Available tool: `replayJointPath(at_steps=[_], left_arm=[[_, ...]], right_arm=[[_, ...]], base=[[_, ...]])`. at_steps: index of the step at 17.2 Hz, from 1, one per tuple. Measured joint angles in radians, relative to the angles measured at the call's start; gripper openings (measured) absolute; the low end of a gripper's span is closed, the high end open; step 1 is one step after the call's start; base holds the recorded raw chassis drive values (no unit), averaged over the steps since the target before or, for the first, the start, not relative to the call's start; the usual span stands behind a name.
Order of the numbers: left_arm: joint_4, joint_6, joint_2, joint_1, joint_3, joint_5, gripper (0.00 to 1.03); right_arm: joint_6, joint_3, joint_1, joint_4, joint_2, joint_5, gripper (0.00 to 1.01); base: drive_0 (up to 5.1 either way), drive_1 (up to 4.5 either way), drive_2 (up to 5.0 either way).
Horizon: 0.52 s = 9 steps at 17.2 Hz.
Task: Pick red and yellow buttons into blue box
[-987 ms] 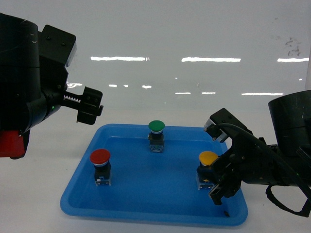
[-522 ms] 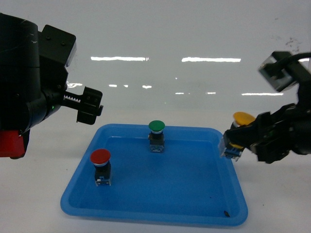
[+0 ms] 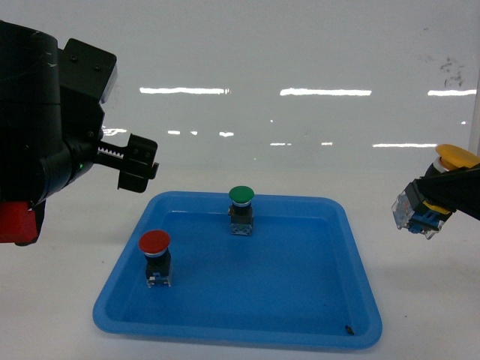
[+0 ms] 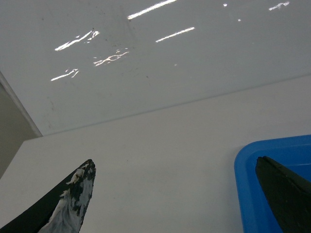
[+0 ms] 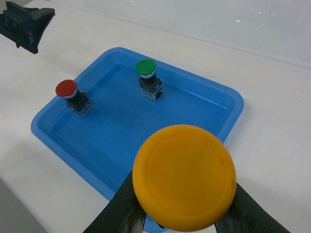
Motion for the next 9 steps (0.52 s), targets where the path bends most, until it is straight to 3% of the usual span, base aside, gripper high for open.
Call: replayJointPath(at_steps=[3, 6, 8, 9], left_arm=[[0.000, 0.000, 0.000, 0.000, 0.000, 0.000, 0.98], [0.000, 0.000, 0.000, 0.000, 0.000, 0.000, 0.98], [-0.005, -0.002, 0.000, 0.000, 0.000, 0.001, 0.98], [-0.062, -0.020, -0.009, -0.001, 0.001, 0.038, 0.98]], right_arm=[[0.008, -0.025, -0.016, -0.011, -0.047, 0.000, 0.29], [0.011, -0.081, -0.077, -0.084, -0.225, -0.032, 0.29], [0.008, -0.090, -0.092, -0.099, -0.257, -0.042, 0.29], [0.008, -0.092, -0.092, -0.101, -0.252, -0.042, 0.29]], base=[[0.0, 0.00, 0.0], [0.0, 0.00, 0.0], [0.0, 0.00, 0.0], [0.0, 0.00, 0.0]])
